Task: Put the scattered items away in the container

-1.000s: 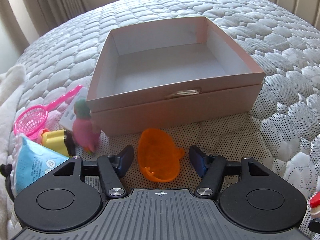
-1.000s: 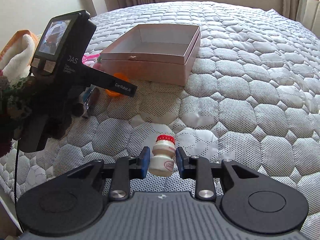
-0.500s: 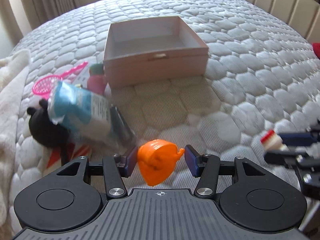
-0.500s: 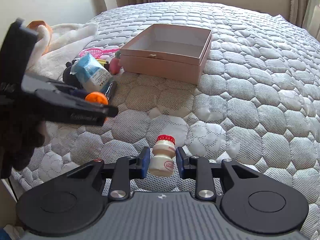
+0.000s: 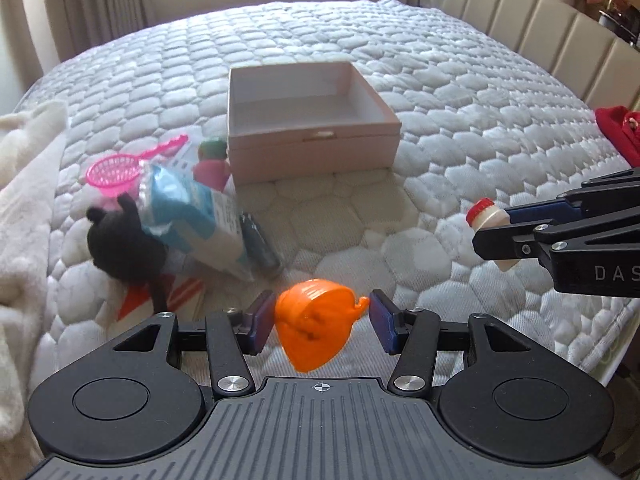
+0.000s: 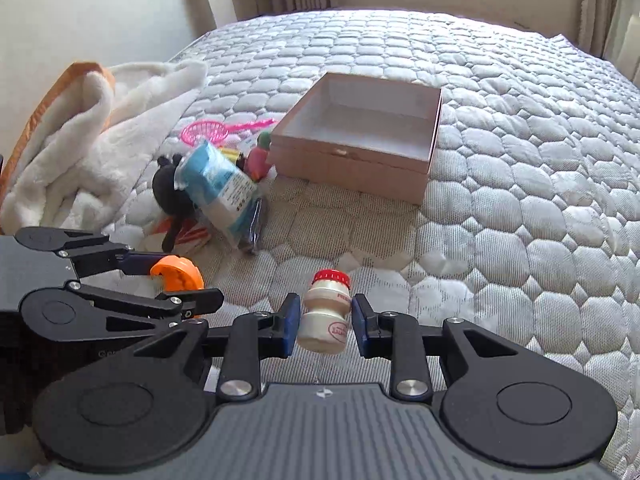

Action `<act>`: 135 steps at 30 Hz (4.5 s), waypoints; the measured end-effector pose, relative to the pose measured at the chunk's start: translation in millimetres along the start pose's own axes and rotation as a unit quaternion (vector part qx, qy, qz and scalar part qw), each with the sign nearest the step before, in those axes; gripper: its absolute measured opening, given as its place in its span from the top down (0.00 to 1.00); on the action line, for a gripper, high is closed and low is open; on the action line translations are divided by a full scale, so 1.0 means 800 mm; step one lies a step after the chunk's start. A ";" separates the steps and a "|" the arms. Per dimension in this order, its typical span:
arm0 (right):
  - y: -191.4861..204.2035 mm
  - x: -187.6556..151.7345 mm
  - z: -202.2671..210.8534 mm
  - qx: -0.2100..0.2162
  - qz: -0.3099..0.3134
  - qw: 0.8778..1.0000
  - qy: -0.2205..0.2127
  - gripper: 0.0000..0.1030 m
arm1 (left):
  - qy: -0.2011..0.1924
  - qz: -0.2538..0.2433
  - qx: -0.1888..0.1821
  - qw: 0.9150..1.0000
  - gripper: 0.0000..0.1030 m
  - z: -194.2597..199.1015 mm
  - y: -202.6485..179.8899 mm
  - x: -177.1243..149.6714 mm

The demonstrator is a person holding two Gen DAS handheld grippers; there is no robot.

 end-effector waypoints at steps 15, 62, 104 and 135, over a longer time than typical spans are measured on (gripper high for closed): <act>-0.091 0.277 0.001 -0.019 -0.057 0.974 -0.217 0.40 | -0.196 -0.056 0.063 0.977 0.08 -0.012 0.039 0.257; 0.109 0.034 -0.193 -0.023 0.179 0.984 0.005 0.79 | 0.030 0.175 0.105 0.979 0.01 0.018 0.179 -0.102; -0.047 -0.068 -0.076 -0.051 0.100 0.994 0.018 0.35 | 0.113 0.157 -0.086 0.977 0.44 -0.071 0.023 -0.050; -0.051 -0.020 -0.109 -0.115 0.009 0.993 -0.027 0.06 | 0.089 0.159 -0.004 0.983 0.04 -0.028 0.076 -0.101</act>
Point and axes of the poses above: each gripper's, at about its wrist camera, not at the fingertips, and z roughly against the way its jaws point, y to its left, x to its top, the point moved 8 cm from there along -z, roughly the way its jaws point
